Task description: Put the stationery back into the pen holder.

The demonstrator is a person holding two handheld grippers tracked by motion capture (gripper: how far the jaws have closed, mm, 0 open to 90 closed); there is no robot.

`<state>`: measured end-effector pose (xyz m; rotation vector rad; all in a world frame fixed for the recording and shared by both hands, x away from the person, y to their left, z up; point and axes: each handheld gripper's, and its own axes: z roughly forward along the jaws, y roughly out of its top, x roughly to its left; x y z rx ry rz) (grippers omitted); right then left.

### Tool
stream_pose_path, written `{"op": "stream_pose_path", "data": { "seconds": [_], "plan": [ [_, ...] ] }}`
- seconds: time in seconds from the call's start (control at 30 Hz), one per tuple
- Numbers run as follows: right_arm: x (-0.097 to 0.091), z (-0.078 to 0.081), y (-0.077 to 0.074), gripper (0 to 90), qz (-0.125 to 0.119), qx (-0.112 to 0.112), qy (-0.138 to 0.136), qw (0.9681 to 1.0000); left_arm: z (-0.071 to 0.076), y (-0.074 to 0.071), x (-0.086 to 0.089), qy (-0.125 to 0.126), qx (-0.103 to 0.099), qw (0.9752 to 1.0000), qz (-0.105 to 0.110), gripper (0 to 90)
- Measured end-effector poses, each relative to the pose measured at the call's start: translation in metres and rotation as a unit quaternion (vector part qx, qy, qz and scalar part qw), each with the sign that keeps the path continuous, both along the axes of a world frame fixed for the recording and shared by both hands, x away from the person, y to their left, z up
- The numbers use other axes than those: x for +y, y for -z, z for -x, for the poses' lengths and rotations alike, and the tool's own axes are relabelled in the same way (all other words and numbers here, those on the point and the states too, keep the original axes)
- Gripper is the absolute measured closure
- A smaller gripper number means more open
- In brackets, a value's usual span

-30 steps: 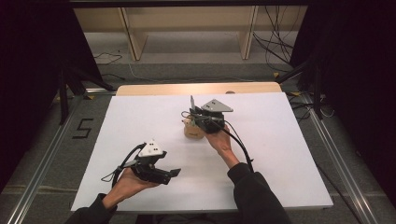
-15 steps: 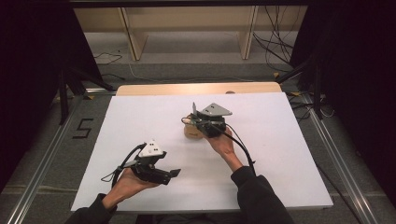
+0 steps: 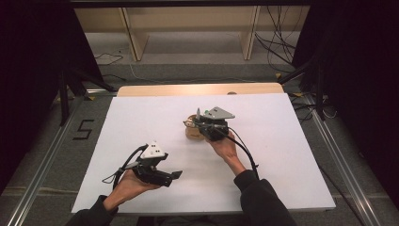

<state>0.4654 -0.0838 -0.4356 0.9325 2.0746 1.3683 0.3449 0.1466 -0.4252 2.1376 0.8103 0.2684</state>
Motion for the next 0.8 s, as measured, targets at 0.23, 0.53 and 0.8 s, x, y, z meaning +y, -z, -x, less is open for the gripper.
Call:
{"op": "stream_pose_path", "data": {
  "seconds": [0.23,0.53,0.8],
  "plan": [
    [-0.004,0.002,-0.009,62.5,-0.020,-0.001,-0.013,0.9997,0.000,0.000,0.000,0.000,0.000,1.0000,0.001,17.2],
    [-0.016,0.011,-0.037,46.3,-0.042,-0.021,-0.025,0.9986,-0.001,-0.001,0.001,-0.002,-0.002,1.0000,0.001,17.2],
    [-0.030,0.016,-0.050,41.4,-0.036,-0.011,-0.023,0.9990,-0.001,-0.003,0.003,-0.007,-0.008,0.9999,0.013,17.2]
  ]
}}
